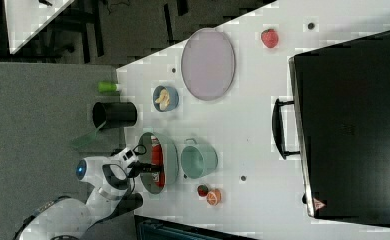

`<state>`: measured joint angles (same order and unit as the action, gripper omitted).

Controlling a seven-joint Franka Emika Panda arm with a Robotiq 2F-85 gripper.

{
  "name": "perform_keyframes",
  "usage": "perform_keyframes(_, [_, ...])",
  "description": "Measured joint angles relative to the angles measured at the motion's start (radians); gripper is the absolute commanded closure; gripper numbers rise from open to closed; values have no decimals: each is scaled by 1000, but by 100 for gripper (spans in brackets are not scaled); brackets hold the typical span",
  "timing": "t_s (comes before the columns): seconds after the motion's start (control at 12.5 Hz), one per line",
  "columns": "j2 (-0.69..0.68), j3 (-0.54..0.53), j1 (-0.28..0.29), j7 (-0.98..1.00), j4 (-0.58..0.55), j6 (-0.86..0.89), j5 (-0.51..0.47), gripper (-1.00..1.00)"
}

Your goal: Pick ketchup from strainer and place it on the table

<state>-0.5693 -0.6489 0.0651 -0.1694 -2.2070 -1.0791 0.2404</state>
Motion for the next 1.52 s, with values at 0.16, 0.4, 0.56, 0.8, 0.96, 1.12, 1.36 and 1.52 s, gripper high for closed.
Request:
perform_keyframes(0.16, [59,-14,-2,-1,0,54,1,-21])
perform_keyframes(0.4, [200,-48,-12,-2,21,212,-112,-21])
perform_keyframes(0.56, [311,-59,-17,-2,62,342,-148,-21])
perform_keyframes(0.8, [381,-62,-33,8,199,438,-187,-21])
perform_keyframes(0.96, [373,-43,-48,41,312,555,-199,-21])
perform_keyframes(1.12, [366,3,-65,111,370,614,-193,-21])
perform_keyframes(1.36, [345,134,-97,236,410,625,-190,-21])
perform_keyframes(1.52, [327,250,-123,310,410,631,-193,-21])
